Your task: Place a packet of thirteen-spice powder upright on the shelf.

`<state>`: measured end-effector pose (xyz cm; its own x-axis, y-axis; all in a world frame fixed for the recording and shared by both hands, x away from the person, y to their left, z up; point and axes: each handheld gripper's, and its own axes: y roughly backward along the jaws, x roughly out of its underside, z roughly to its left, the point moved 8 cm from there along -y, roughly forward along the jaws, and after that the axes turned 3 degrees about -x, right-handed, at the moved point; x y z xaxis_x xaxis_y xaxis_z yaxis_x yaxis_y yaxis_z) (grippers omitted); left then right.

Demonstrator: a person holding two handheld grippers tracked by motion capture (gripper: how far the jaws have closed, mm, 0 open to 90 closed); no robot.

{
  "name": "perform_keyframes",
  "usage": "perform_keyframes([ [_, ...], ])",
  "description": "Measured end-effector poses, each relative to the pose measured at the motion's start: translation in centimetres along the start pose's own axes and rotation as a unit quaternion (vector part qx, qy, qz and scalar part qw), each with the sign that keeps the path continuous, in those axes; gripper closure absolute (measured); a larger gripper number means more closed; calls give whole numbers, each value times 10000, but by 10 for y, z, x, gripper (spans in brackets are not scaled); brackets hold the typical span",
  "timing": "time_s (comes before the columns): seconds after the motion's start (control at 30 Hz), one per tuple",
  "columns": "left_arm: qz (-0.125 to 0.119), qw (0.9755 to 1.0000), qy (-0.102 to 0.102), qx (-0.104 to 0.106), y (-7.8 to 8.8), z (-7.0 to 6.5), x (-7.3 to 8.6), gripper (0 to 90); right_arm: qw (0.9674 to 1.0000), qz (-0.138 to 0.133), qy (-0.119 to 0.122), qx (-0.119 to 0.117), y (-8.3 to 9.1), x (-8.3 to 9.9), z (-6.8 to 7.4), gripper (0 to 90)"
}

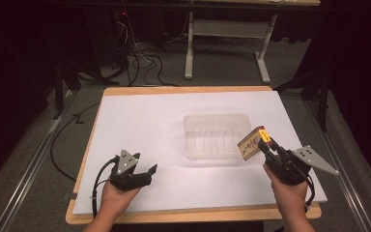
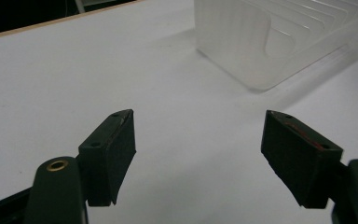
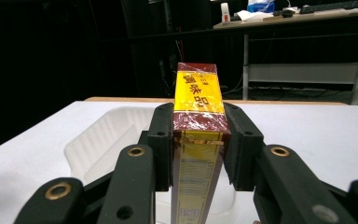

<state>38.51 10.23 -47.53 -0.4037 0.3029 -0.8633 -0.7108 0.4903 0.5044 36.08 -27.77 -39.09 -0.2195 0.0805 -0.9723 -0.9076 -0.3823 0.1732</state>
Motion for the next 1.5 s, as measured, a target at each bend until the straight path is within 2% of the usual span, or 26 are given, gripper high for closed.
perform_keyframes([
  [0.2, -20, 10000, -7, 42, 0, -1, -1, 267, 9999, -7, 98, 107, -6, -4, 4, 687],
  [0.57, -61, 9998, -76, 151, -2, -4, -5, 267, 9989, -88, 127, 441, -22, -15, -6, 688],
  [0.7, -174, 9995, -88, 235, 0, -6, -9, 265, 9978, -80, 137, 642, -27, -18, -13, 688],
  [0.8, -108, 9994, -113, 321, -1, -7, -7, 264, 9970, -85, 40, 766, -30, -19, -16, 688],
  [1.03, -149, 9990, -99, 410, 2, -9, -8, 266, 9950, 10, 120, 994, -37, -21, -14, 687],
  [1.2, -124, 9991, -146, 376, 1, -13, -8, 266, 9942, 99, 153, 1065, -43, -18, -17, 687],
  [1.37, -82, 9994, -125, 313, 0, -12, -6, 266, 9942, 142, 193, 1046, -54, -16, -19, 687],
  [1.5, -49, 9995, -93, 284, 3, -11, -2, 265, 9931, 157, 206, 1143, -65, -15, -19, 686],
])
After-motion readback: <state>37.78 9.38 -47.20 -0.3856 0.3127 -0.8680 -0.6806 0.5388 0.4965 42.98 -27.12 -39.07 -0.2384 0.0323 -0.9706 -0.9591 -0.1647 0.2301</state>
